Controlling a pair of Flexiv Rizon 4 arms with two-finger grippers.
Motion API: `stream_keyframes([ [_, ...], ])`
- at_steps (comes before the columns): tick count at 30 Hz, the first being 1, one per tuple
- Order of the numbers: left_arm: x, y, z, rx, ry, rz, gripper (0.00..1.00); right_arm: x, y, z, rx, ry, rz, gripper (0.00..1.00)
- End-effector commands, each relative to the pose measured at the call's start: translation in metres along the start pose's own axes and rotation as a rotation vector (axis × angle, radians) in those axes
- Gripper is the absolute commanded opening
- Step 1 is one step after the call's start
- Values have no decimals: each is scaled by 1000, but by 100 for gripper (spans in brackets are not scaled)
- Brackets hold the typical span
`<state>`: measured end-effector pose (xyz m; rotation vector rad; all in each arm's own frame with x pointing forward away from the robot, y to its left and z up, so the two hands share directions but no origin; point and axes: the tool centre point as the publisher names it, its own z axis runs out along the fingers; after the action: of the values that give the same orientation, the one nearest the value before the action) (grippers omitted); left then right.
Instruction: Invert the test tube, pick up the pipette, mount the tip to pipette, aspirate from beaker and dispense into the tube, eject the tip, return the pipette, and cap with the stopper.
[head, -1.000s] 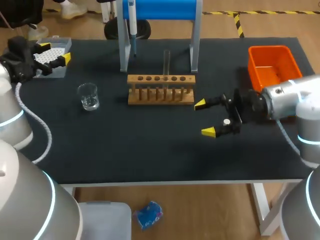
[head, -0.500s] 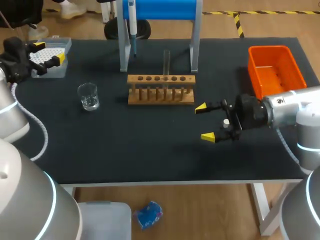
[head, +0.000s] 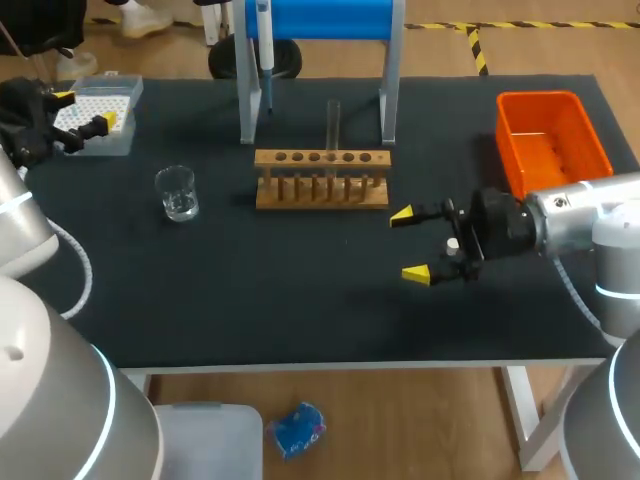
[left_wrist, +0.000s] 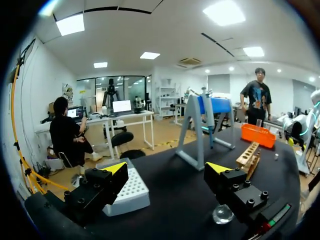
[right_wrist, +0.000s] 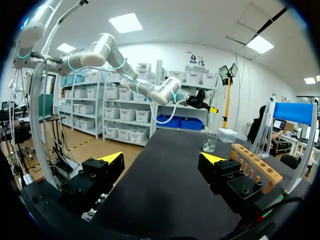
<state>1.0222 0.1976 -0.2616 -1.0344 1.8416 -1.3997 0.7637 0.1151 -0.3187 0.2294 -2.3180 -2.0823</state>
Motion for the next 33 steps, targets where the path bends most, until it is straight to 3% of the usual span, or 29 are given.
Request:
stream_keyframes([
  [1,-23,2,6,-73,44,-80,100,1,0,1,2,-3,-1,100],
  [7,-44,20,15,-170,42,-112,100,1,0,1,2,-3,-1,100],
  [20,-78,38,34,-318,-10,-35,100,1,0,1,2,-3,-1,100],
  [33,-82,39,34,-321,-26,-34,100,1,0,1,2,-3,-1,100],
])
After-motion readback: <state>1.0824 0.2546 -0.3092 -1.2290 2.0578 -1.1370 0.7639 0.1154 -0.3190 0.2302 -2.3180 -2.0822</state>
